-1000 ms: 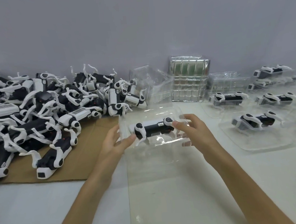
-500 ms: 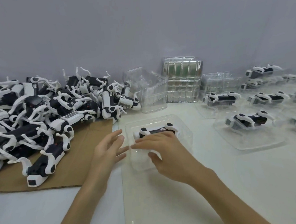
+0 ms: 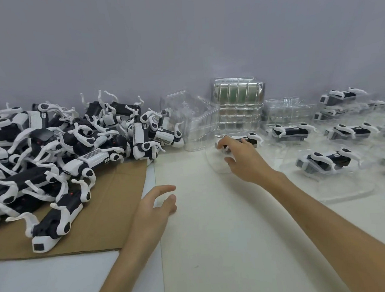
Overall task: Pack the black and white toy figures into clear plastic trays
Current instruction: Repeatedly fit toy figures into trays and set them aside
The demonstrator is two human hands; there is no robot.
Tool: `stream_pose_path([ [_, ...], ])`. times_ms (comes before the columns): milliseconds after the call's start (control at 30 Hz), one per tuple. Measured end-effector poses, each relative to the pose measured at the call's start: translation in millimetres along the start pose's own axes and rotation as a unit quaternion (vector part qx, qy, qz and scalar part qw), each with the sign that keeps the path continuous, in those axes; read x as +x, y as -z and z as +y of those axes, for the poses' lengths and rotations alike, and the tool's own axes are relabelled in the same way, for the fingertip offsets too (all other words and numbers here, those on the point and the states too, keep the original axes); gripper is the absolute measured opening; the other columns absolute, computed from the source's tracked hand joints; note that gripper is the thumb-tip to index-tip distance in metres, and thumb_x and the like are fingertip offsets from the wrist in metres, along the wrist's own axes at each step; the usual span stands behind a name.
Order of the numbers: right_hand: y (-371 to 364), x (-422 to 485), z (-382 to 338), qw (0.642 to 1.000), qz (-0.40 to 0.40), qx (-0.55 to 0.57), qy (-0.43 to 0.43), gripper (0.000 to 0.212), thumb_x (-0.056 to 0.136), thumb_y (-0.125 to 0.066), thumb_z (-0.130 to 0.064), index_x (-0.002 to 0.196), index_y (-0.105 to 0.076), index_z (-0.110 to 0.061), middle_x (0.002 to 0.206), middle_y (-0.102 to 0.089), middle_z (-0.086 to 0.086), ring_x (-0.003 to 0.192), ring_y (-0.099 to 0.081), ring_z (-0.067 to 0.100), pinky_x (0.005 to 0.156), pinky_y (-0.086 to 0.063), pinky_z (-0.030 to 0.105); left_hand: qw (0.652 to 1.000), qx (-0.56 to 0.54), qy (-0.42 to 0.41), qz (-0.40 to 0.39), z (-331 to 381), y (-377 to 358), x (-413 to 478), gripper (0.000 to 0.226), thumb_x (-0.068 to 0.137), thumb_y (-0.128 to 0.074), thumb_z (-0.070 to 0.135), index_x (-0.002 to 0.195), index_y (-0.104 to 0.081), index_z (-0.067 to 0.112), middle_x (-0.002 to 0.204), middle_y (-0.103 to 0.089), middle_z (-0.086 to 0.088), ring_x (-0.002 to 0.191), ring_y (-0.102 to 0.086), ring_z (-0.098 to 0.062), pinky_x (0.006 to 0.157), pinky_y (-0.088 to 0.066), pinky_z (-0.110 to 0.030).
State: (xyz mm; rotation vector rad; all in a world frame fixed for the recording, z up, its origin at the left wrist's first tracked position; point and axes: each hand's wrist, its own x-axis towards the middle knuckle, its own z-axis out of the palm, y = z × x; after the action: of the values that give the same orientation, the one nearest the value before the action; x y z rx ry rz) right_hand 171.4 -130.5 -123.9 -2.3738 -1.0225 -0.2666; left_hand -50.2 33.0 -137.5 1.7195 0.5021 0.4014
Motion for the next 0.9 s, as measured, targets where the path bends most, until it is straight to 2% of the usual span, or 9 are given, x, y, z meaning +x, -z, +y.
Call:
stream_pose_path([
  [67, 0, 6, 8, 1.000, -0.005, -0.020, 0.018, 0.044, 0.090, -0.057, 0.004, 0.127, -0.053, -0.020, 0.113, -0.058, -0.008, 0.099, -0.053, 0.010, 0.105, -0.036, 0.040, 1.000, 0.016, -0.003, 0.001, -1, 0, 1, 0.018, 0.098, -0.056, 0.022, 0.104, -0.067, 0.035, 0.120, -0.065, 0.007, 0.090, -0.072, -0.007, 0.097, -0.051, -0.035],
  [133, 2, 8, 16, 0.999, -0.007, -0.033, 0.032, 0.057, 0.090, -0.057, 0.006, 0.138, -0.051, -0.024, 0.124, -0.059, -0.008, 0.103, -0.060, 0.014, 0.102, -0.040, 0.040, 0.999, 0.036, -0.011, -0.003, -3, 0, 1, 0.018, 0.098, -0.056, 0.026, 0.105, -0.065, 0.039, 0.115, -0.067, 0.004, 0.092, -0.070, -0.005, 0.082, -0.048, -0.023],
  [200, 5, 9, 26, 0.998, -0.001, -0.050, 0.040, 0.063, 0.090, -0.056, 0.008, 0.143, -0.051, -0.026, 0.130, -0.059, -0.005, 0.105, -0.062, 0.016, 0.101, -0.043, 0.041, 0.998, 0.059, -0.027, -0.006, -6, -1, 0, 0.018, 0.098, -0.057, 0.027, 0.105, -0.064, 0.041, 0.116, -0.064, 0.011, 0.094, -0.069, -0.003, 0.074, -0.043, -0.020],
  [300, 10, 9, 40, 0.996, 0.010, -0.081, 0.034, 0.058, 0.091, -0.055, 0.009, 0.139, -0.057, -0.023, 0.135, -0.059, -0.002, 0.108, -0.062, 0.021, 0.101, -0.043, 0.047, 0.995, 0.089, -0.049, -0.007, -8, -3, 0, 0.017, 0.098, -0.057, 0.026, 0.105, -0.063, 0.041, 0.120, -0.055, 0.025, 0.088, -0.065, 0.005, 0.069, -0.041, -0.017],
  [367, 16, 9, 47, 0.994, 0.016, -0.108, 0.000, 0.057, 0.090, -0.054, 0.008, 0.138, -0.058, -0.024, 0.138, -0.057, -0.003, 0.115, -0.060, 0.021, 0.108, -0.036, 0.048, 0.994, 0.098, -0.056, -0.006, -9, -4, 1, 0.017, 0.098, -0.057, 0.026, 0.105, -0.062, 0.041, 0.119, -0.053, 0.029, 0.086, -0.064, 0.007, 0.069, -0.041, -0.017],
  [467, 25, 7, 57, 0.978, 0.026, -0.198, -0.062, 0.060, 0.088, -0.055, 0.002, 0.139, -0.053, -0.029, 0.143, -0.054, -0.005, 0.133, -0.048, 0.018, 0.118, -0.014, 0.051, 0.994, 0.097, -0.055, -0.006, -10, -3, 1, 0.017, 0.098, -0.057, 0.027, 0.105, -0.062, 0.042, 0.118, -0.051, 0.033, 0.087, -0.065, 0.008, 0.069, -0.041, -0.015],
  [567, 32, 8, 60, 0.955, 0.009, -0.274, -0.115, 0.056, 0.088, -0.056, -0.010, 0.140, -0.048, -0.029, 0.143, -0.054, -0.002, 0.141, -0.038, 0.021, 0.120, -0.003, 0.055, 0.993, 0.102, -0.056, -0.005, -9, -3, 1, 0.017, 0.098, -0.057, 0.026, 0.107, -0.062, 0.040, 0.118, -0.051, 0.033, 0.086, -0.064, 0.008, 0.070, -0.041, -0.016],
  [733, 46, 11, 63, 0.907, -0.042, -0.365, -0.207, 0.055, 0.091, -0.051, -0.025, 0.145, -0.042, -0.024, 0.149, -0.047, 0.007, 0.144, -0.030, 0.030, 0.119, 0.000, 0.059, 0.993, 0.103, -0.055, 0.000, -9, -2, 1, 0.017, 0.098, -0.057, 0.025, 0.106, -0.063, 0.039, 0.118, -0.052, 0.031, 0.088, -0.065, 0.006, 0.072, -0.042, -0.017],
  [900, 57, 9, 70, 0.861, -0.087, -0.420, -0.272, 0.054, 0.093, -0.045, -0.028, 0.144, -0.041, -0.014, 0.151, -0.040, 0.012, 0.144, -0.028, 0.032, 0.119, -0.002, 0.058, 0.992, 0.109, -0.062, -0.005, -10, -2, 1, 0.018, 0.098, -0.057, 0.025, 0.105, -0.062, 0.041, 0.117, -0.051, 0.032, 0.090, -0.065, 0.005, 0.072, -0.042, -0.019],
])
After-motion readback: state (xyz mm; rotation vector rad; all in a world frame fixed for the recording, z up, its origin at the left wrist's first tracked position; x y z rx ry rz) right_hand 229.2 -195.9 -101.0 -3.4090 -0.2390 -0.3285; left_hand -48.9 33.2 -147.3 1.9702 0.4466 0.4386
